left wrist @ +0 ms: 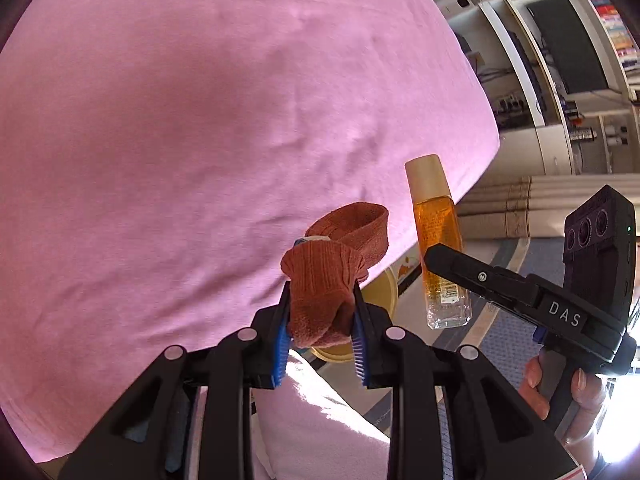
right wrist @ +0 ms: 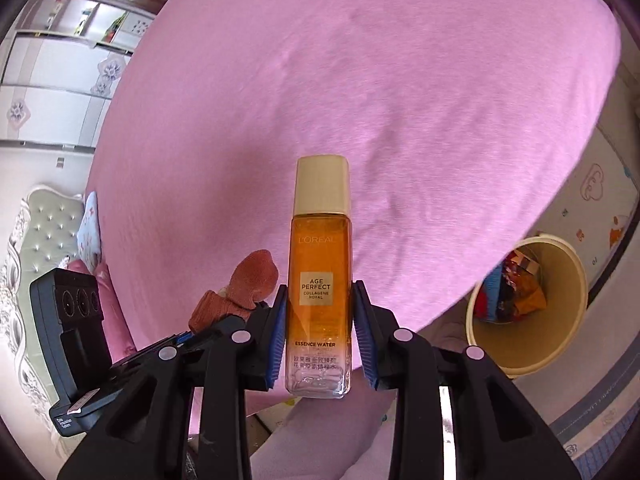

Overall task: Collect trash
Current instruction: 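Carry the orange sock and L'Oreal bottle with both tools over the yellow bin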

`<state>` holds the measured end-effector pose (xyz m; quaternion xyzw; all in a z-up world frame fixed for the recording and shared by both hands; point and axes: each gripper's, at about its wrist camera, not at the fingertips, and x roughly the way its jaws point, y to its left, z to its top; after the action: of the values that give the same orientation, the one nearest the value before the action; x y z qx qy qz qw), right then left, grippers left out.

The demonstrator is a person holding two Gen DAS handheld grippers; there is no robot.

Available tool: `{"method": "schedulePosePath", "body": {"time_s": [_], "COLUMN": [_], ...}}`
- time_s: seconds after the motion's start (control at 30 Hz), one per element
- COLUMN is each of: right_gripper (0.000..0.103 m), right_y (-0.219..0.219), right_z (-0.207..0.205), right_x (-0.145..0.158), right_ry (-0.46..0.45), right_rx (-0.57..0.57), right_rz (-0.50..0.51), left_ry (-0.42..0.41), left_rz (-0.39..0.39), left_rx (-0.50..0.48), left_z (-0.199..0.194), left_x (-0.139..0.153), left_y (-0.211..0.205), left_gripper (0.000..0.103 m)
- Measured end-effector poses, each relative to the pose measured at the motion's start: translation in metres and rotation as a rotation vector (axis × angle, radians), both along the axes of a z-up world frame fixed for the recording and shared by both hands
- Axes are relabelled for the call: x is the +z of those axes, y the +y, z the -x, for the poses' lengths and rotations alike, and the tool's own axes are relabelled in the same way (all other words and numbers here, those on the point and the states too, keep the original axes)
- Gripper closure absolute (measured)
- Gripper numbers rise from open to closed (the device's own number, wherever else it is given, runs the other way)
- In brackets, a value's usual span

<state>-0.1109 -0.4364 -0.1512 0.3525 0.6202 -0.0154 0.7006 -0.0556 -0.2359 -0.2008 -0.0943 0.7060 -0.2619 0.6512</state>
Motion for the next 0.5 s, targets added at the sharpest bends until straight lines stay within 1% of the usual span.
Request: {"method": "schedulePosePath", "body": {"time_s": [0.13,0.3,0.43,0.5], "right_gripper": [0.072,0.072,0.072,0.072], "right_y": [-0.057,-0.109,-0.128,-0.136], "right_z": [0.05,0.114,0.161,0.18], "right_x": [-0.01,-0.029,-0.045,-0.054], "right_ry": [0.039,0.091,0.126,0.142], "right_rx": [-0.11,-0.258,-0.357,-0.398], "right_rz": [0.014,0.008,-0.002,-0.017], "left_ry": [0.026,0.045,0.084,0.098], "left_rz": [-0.003,-0.027,-0.053,-0.069], "left_rx": [-0.121,-0.303,-0.424,-0.485], "left_z": [0.023,0.053,0.083,0.099], "left_x": [-0.011,-0.033,-0.057,-0.069], "left_y": [-0.079,-0.157,-0.197,-0.209], "left_gripper": [0.077,0.077,0.077,0.077]}}
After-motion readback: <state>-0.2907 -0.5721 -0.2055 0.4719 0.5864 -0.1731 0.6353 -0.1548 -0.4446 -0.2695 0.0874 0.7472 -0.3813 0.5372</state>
